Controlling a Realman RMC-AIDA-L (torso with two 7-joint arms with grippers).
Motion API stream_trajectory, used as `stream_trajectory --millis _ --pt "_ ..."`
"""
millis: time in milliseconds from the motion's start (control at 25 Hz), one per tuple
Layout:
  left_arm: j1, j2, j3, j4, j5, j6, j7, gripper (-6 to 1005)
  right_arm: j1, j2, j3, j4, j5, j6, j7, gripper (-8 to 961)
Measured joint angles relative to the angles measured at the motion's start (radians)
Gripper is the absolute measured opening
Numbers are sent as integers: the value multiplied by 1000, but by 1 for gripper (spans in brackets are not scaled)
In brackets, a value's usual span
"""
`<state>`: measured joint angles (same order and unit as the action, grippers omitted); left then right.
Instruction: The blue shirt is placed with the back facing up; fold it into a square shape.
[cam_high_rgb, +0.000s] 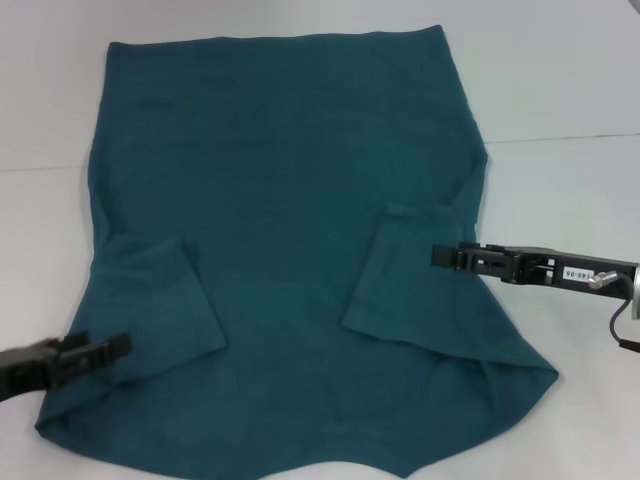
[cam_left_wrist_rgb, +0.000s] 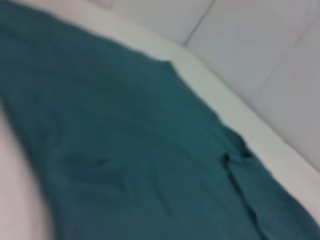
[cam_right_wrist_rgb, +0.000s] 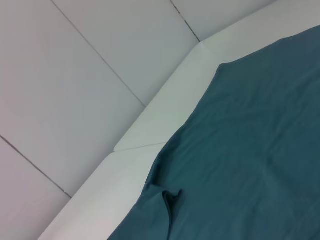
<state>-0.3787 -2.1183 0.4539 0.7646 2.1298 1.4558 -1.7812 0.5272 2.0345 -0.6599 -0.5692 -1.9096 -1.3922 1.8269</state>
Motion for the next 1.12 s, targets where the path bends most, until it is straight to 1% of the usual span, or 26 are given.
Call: stream_trajectory --millis 120,280,400,560,720,1120 --pt "12 1 -4 22 37 -3 -61 922 8 -1 -3 0 -2 0 -2 833" --pt "38 -3 -8 57 49 -6 -105 922 12 -3 -7 -1 -4 5 -2 832" --pt "49 -2 -26 77 74 -5 -136 922 13 -7 -7 -5 -4 7 1 830" --pt "51 4 -55 94 158 2 -195 922 15 -9 -8 -10 -4 9 4 827" --pt "52 4 -57 104 205 12 -223 922 18 -11 -7 -11 -3 8 6 822" --pt "41 6 -53 113 250 54 -246 922 15 -16 -1 -12 -1 4 10 823"
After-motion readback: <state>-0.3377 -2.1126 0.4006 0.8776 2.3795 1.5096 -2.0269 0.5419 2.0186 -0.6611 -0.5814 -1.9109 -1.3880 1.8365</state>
